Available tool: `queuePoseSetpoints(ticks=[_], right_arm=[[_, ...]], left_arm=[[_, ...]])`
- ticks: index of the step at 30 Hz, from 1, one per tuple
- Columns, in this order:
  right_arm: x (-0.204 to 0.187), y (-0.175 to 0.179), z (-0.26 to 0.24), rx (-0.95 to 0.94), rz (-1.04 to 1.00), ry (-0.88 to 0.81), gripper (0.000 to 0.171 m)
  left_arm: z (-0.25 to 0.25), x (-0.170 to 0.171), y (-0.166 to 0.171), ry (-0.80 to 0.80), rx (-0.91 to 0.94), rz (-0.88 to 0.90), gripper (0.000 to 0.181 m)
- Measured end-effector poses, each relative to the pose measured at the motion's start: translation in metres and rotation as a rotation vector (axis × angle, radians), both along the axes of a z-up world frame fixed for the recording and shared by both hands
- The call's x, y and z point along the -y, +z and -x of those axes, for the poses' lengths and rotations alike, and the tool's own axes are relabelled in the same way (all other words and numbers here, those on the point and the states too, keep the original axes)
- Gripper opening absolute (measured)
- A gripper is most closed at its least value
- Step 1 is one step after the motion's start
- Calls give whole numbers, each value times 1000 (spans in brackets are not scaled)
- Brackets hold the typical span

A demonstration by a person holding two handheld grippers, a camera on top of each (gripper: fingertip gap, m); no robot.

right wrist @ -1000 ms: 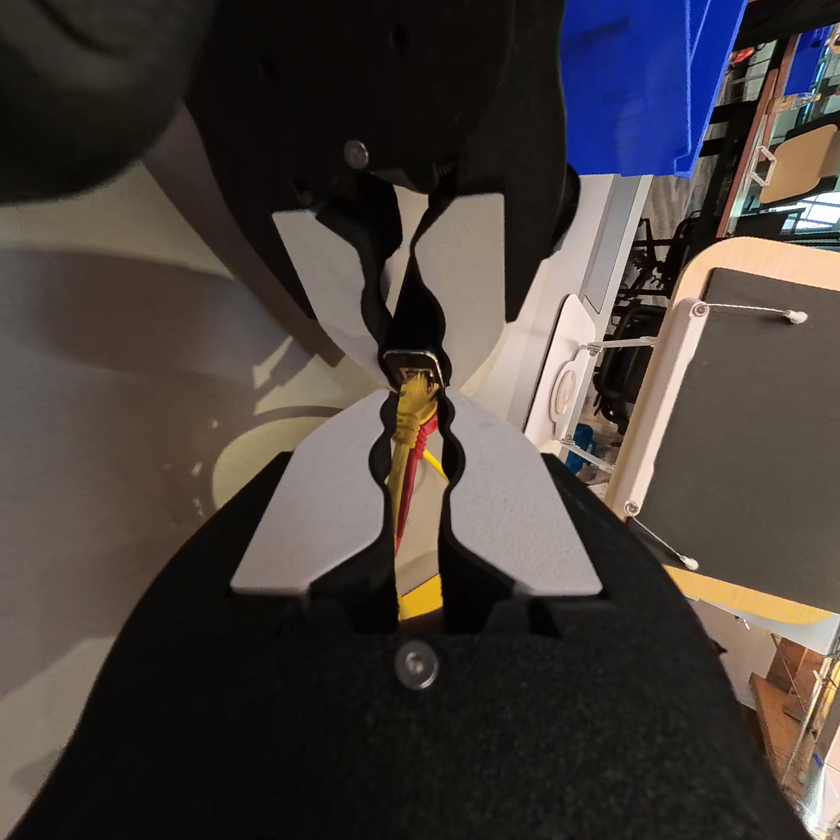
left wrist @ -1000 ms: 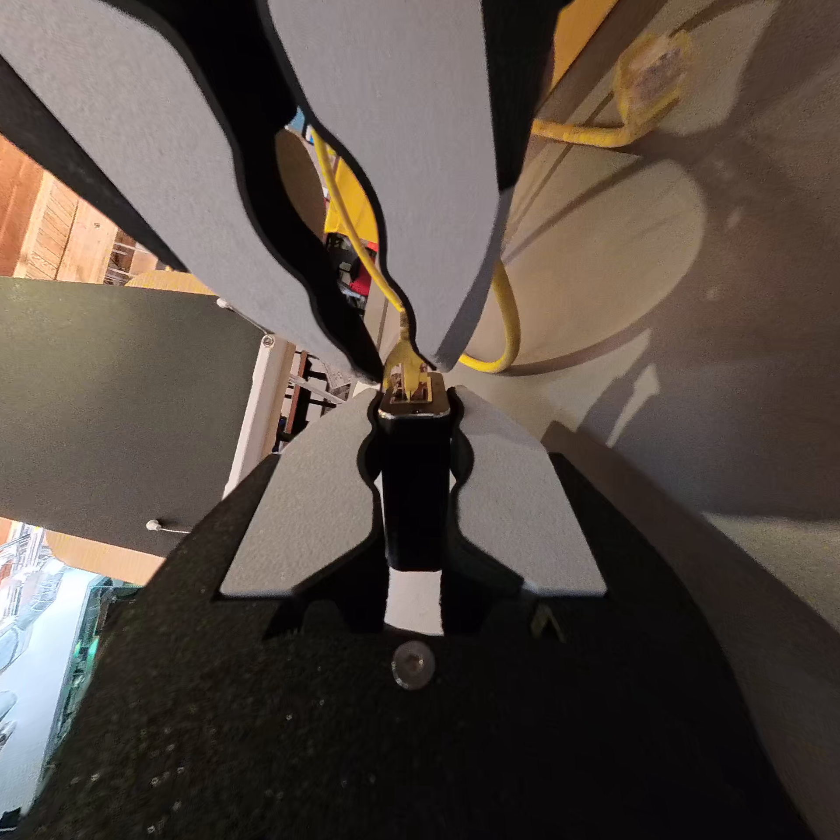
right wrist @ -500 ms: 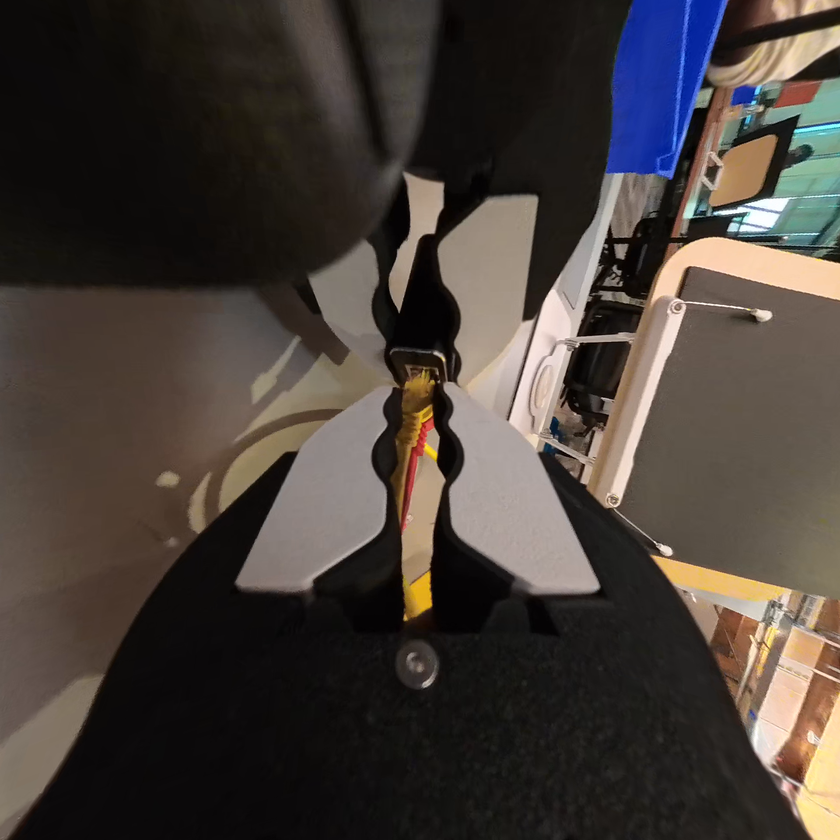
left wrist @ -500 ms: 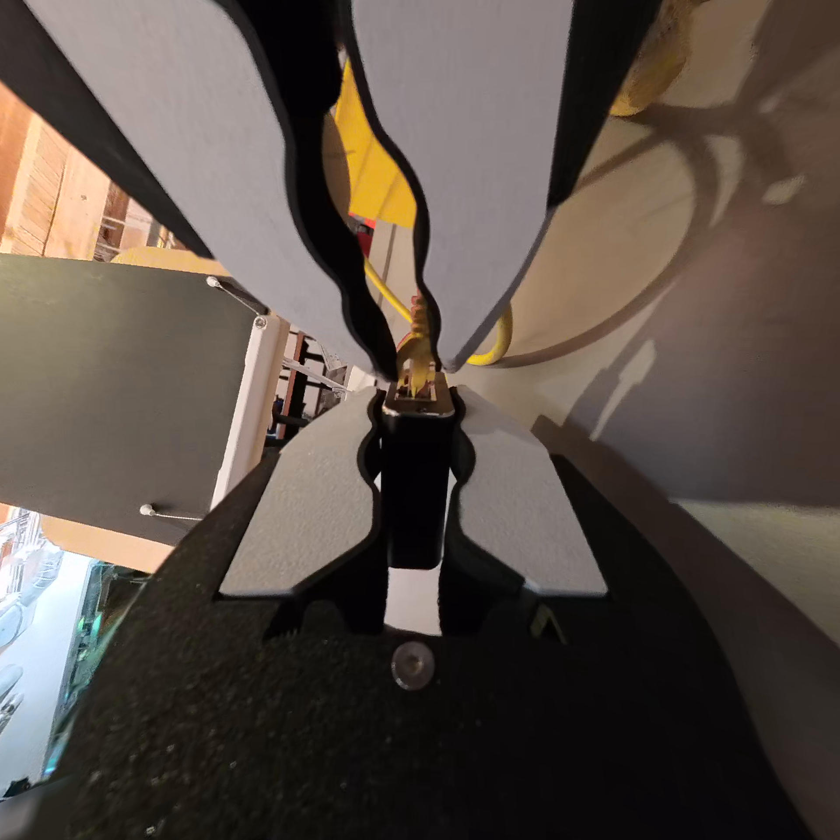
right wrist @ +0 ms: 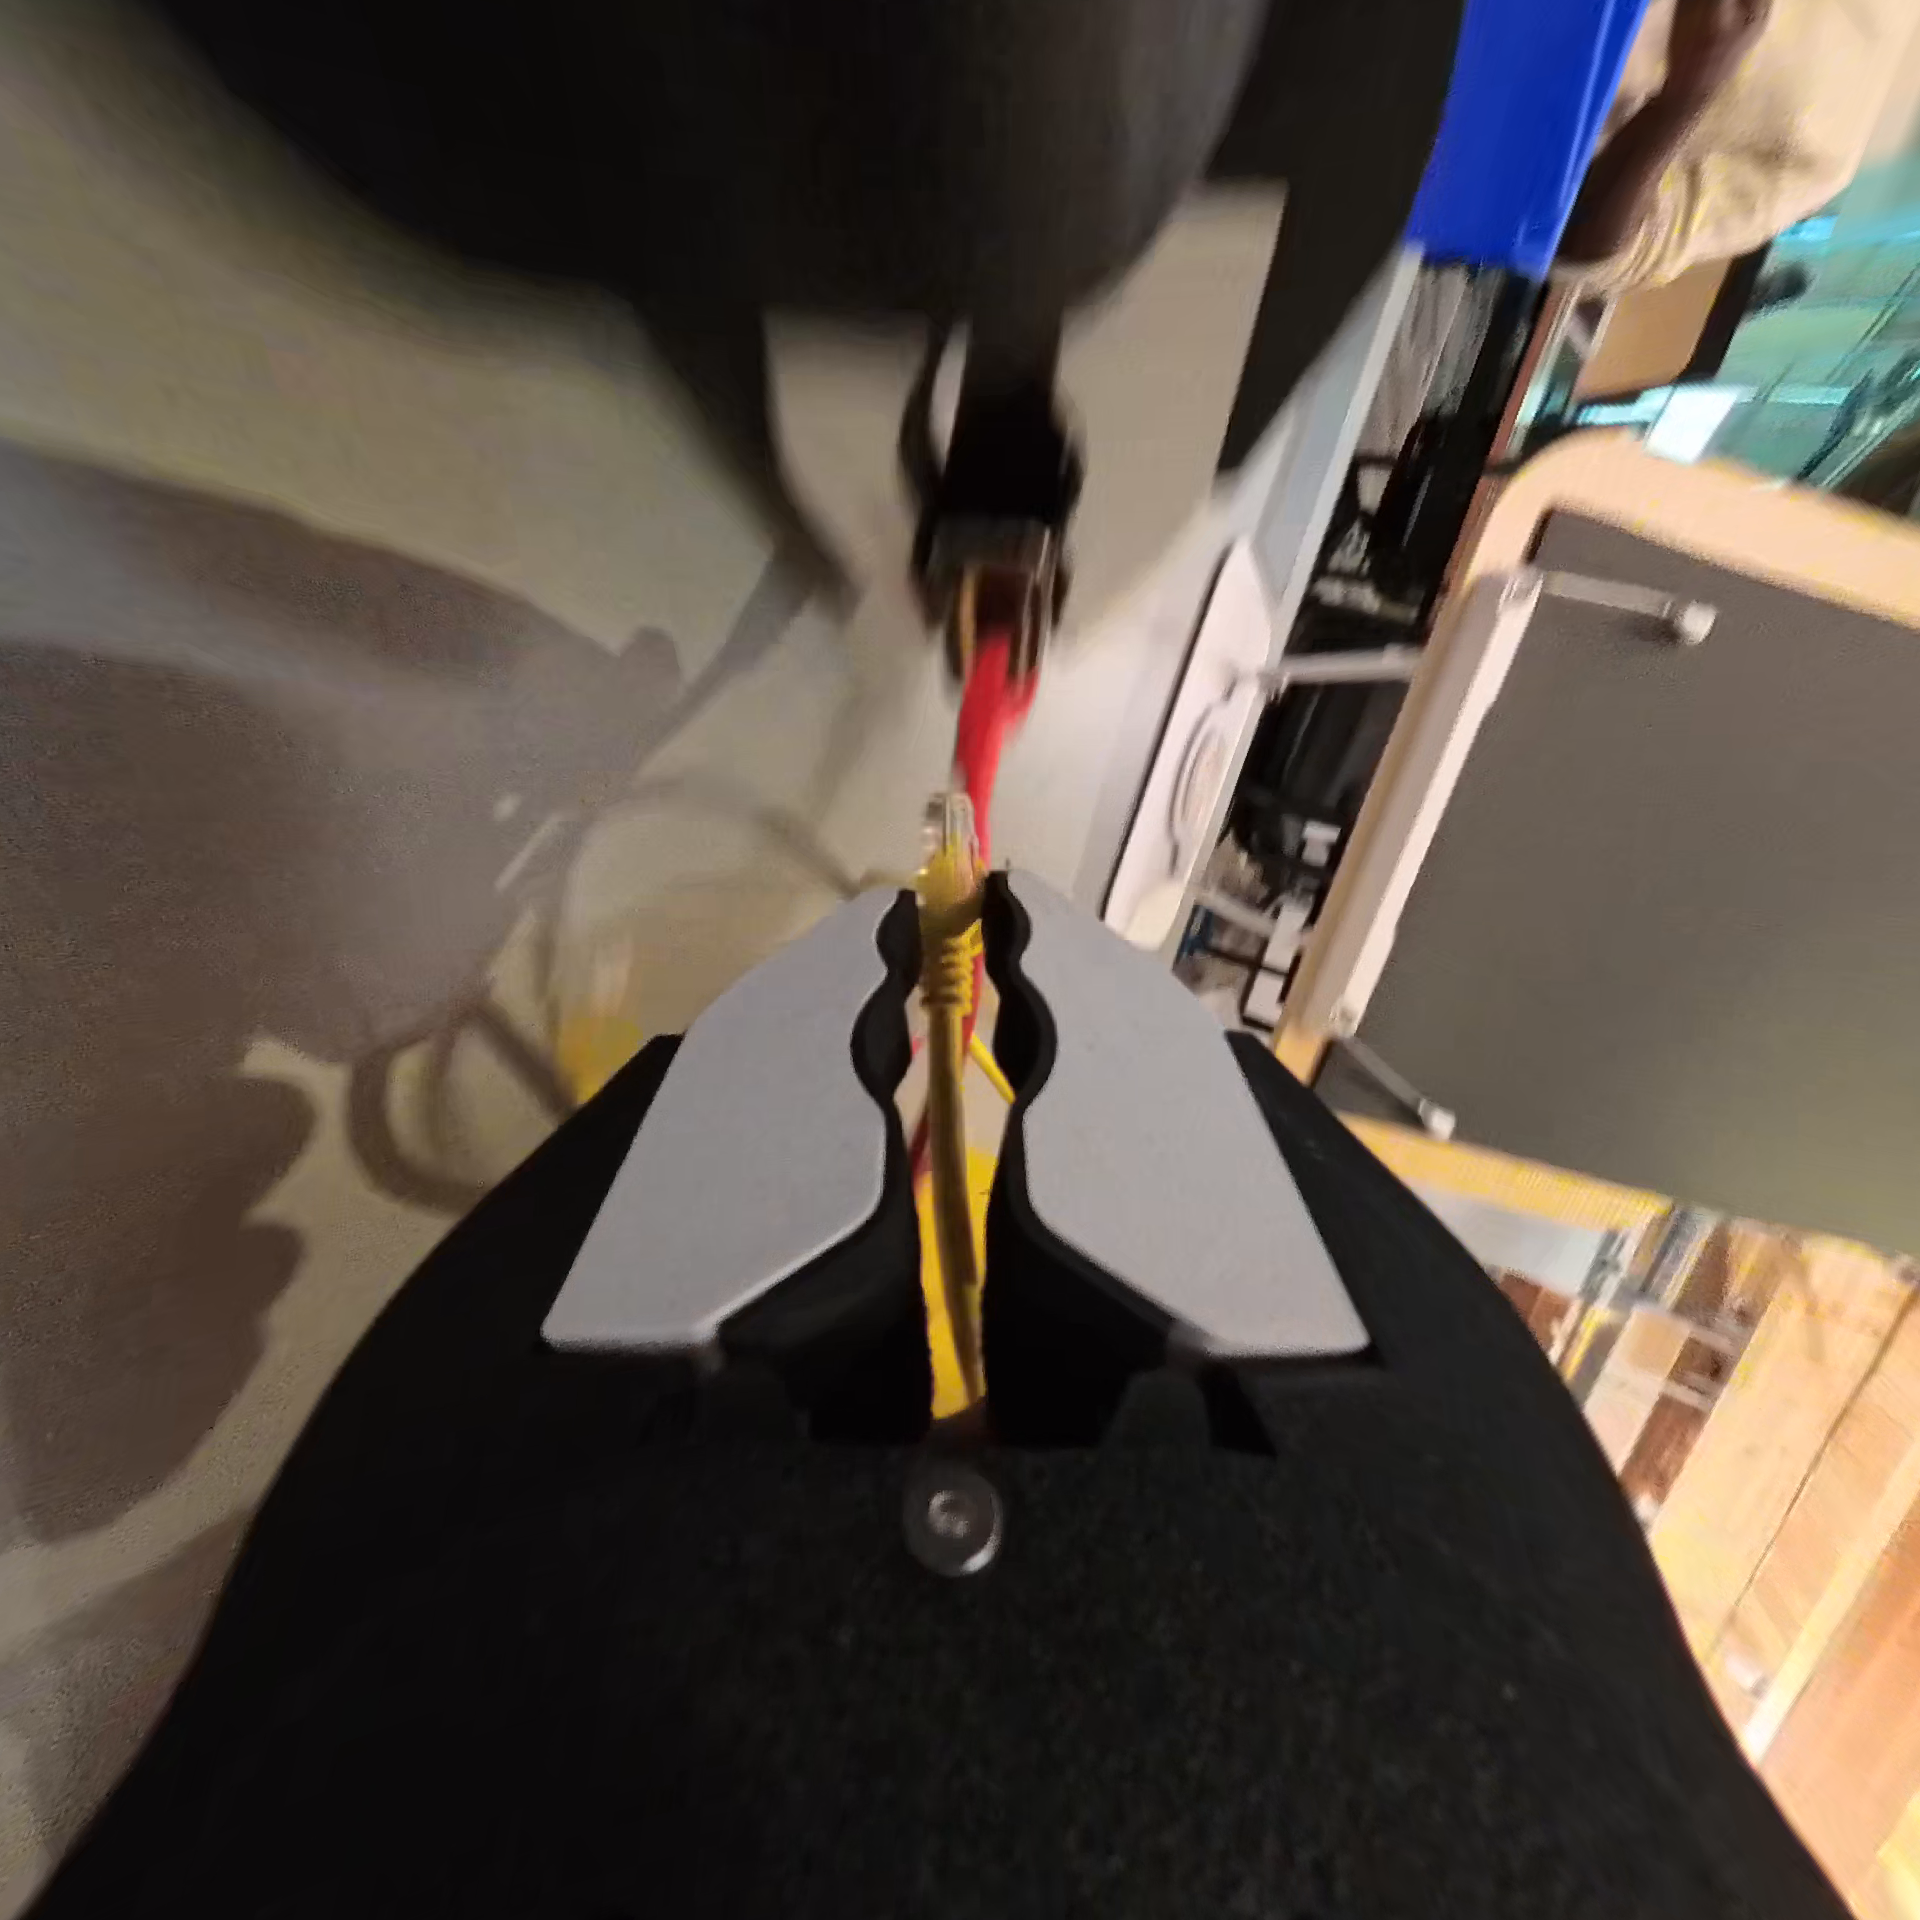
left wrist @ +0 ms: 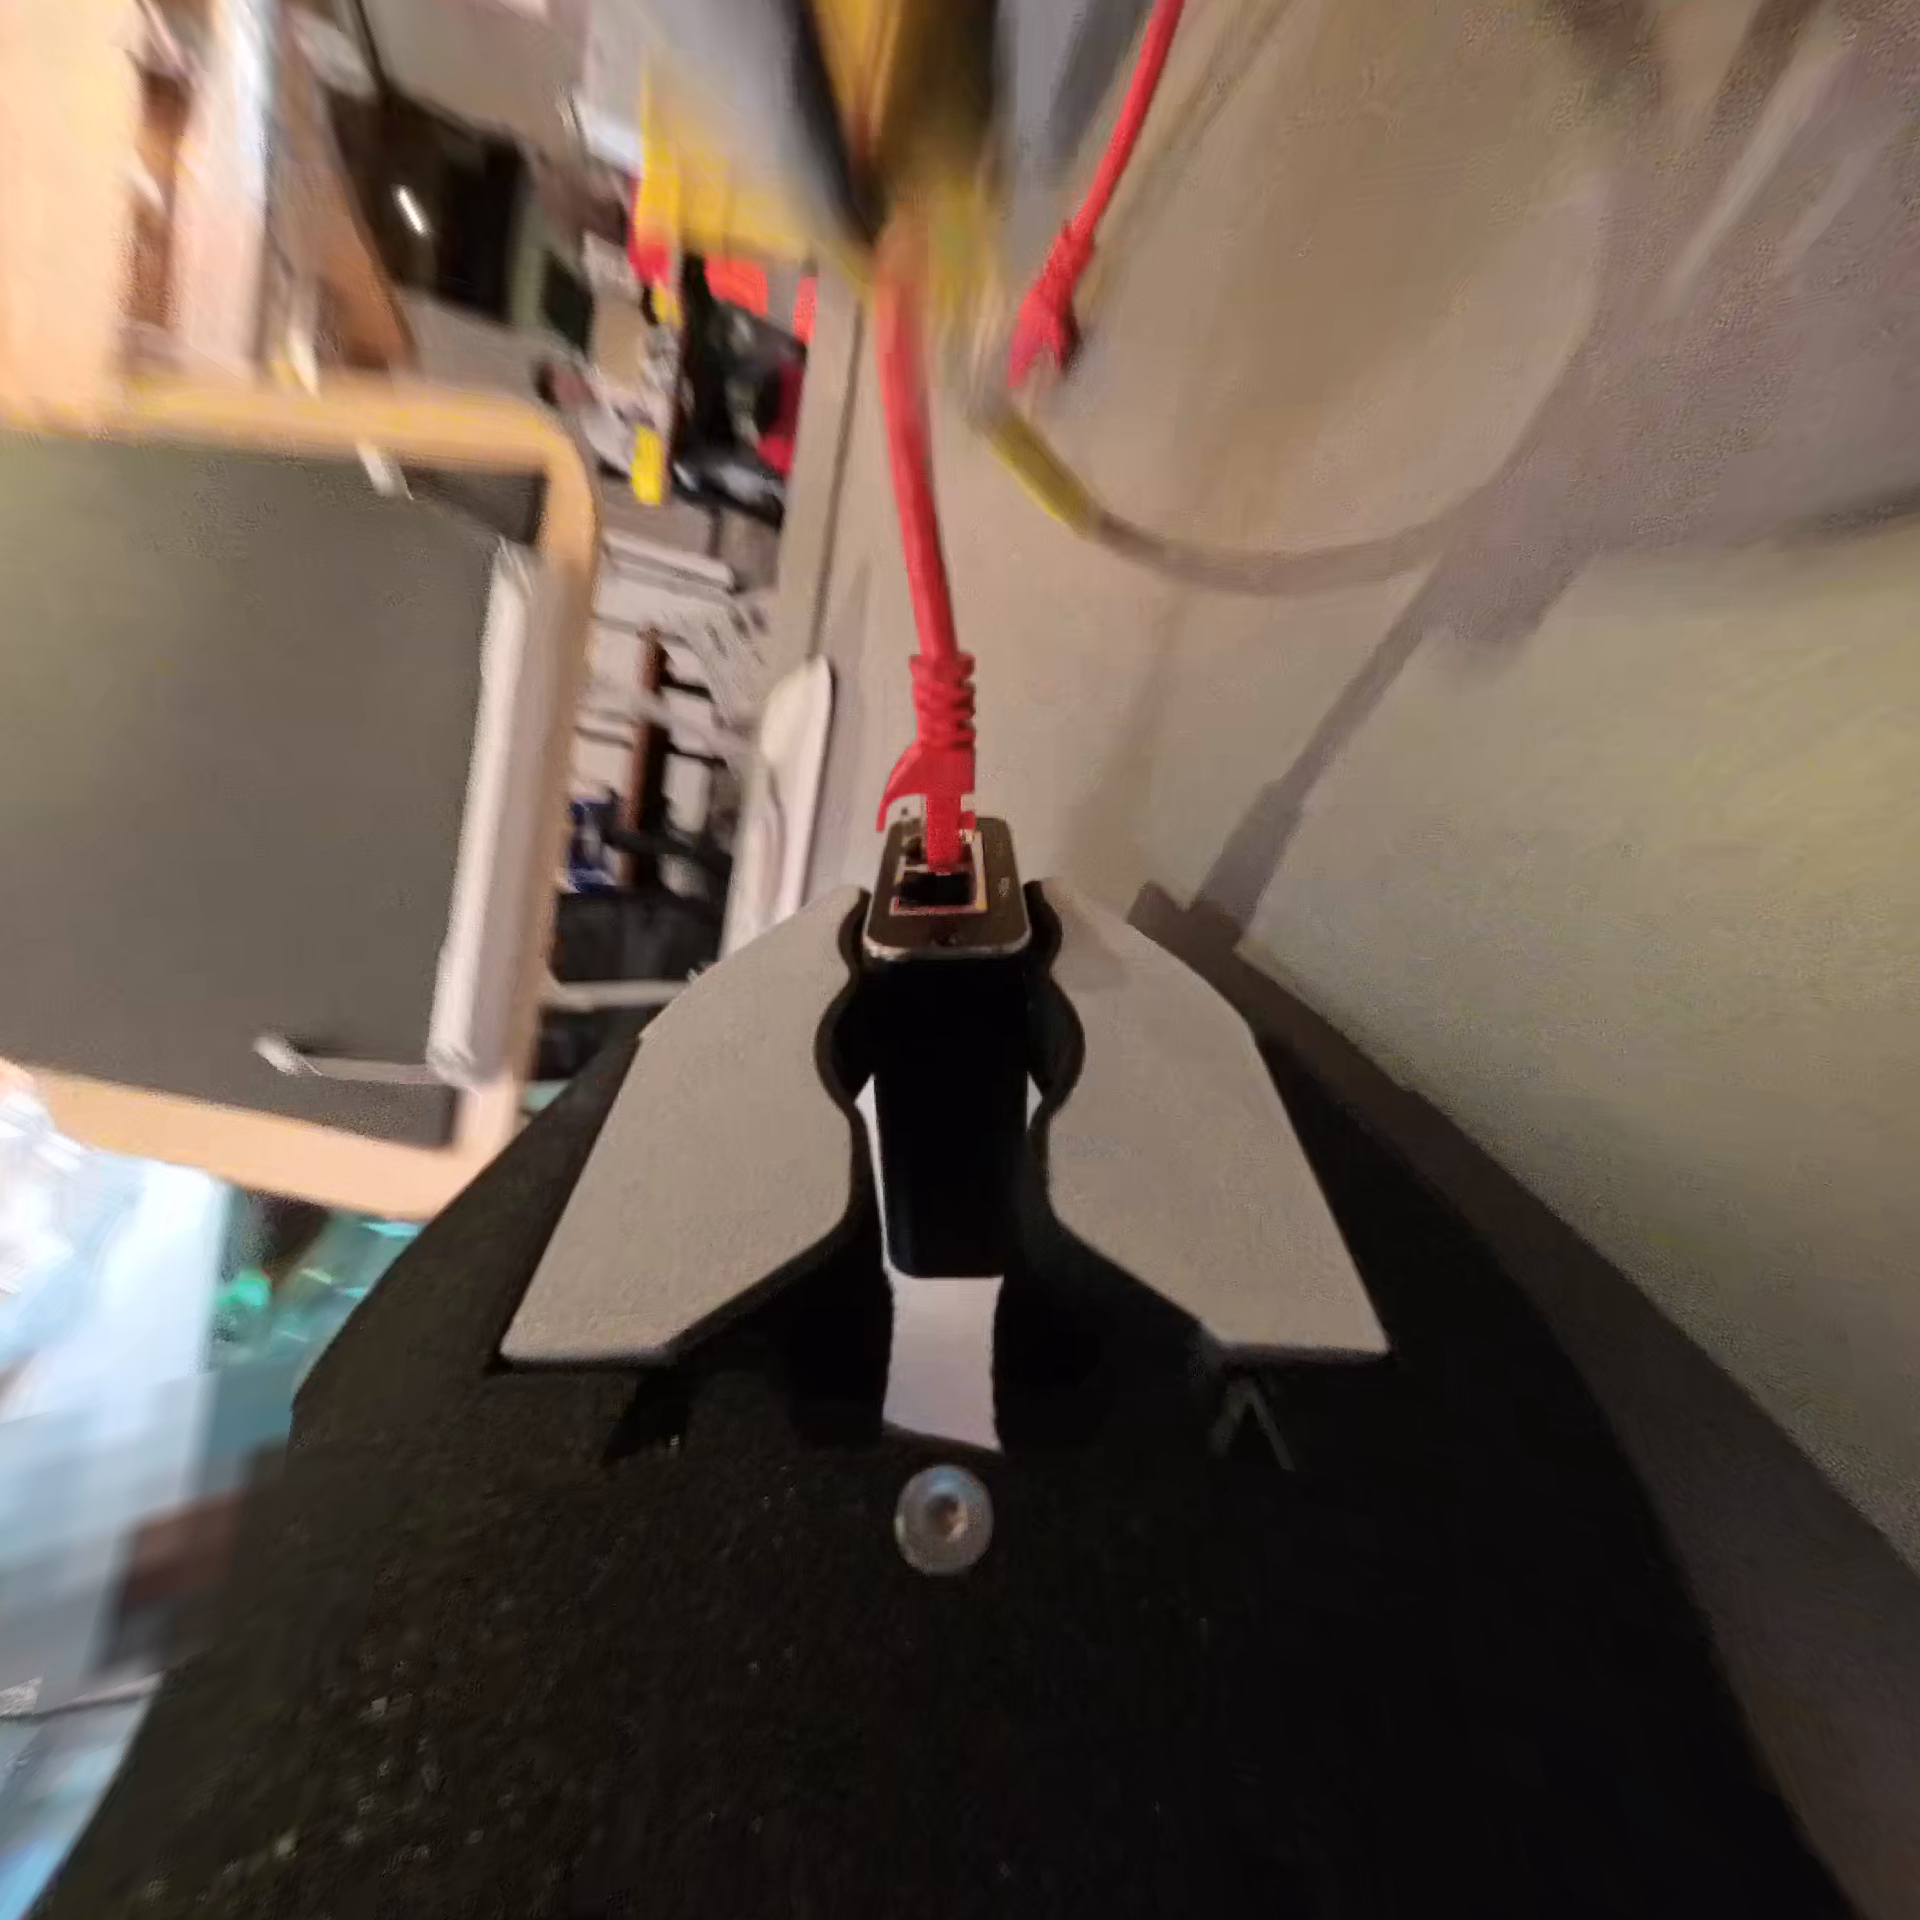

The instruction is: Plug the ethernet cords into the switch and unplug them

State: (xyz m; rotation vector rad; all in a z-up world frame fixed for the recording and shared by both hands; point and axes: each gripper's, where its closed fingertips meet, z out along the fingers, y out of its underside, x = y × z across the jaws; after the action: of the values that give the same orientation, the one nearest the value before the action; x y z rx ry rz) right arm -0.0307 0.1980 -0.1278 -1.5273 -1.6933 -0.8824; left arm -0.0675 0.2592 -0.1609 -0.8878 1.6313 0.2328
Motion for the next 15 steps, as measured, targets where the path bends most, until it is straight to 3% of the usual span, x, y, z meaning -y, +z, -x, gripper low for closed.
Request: queuePoseSetpoints(ticks=[1,3,6,10,15], right_arm=[[3,4,-13,-43,6,-33,11],[13,16,-16,-104,-3,-29,12],[24,27,-3,-205,15,4,12],[42,26,3,-293,37,9,12],[85,-7,47,-516,216,26,12]], left_arm=[[7,-12,4,29,40,57,27],[-2,5,28,-24,128,13,26],[-18,25,10,-64,49,-15,26],[-6,-4,13,22,86,35,26],[4,-22,21,93,163,138,26]])
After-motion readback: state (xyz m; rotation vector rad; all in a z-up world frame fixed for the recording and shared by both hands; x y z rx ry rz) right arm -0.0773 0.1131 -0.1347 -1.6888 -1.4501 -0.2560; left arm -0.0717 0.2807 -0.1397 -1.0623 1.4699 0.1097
